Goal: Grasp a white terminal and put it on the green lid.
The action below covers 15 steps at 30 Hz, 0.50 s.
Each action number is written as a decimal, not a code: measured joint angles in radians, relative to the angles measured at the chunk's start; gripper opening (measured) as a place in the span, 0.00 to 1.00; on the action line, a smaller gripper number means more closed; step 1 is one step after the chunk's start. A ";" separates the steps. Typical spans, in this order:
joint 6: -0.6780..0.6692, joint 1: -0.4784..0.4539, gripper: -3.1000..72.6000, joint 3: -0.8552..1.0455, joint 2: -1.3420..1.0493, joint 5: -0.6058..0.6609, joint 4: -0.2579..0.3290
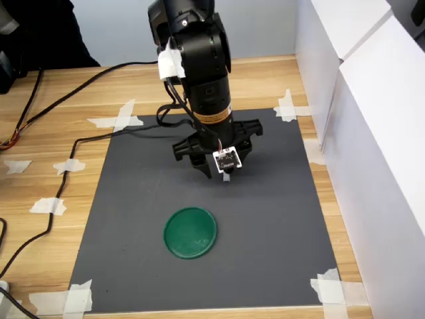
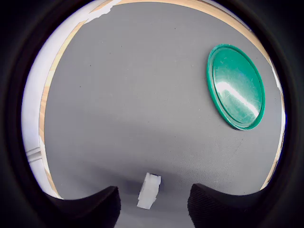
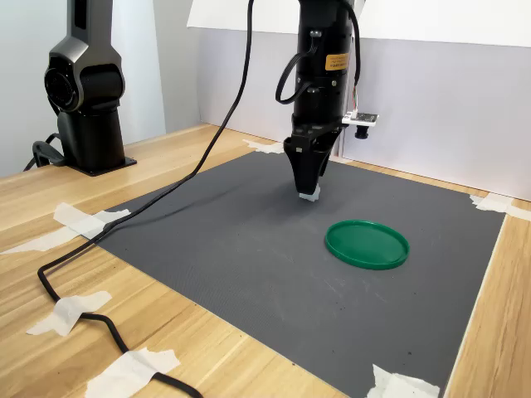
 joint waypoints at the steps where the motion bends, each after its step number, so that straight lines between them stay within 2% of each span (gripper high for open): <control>1: 0.000 0.000 0.84 0.000 0.002 0.001 0.000; 15: 0.000 0.000 0.84 -0.001 0.045 -0.003 0.022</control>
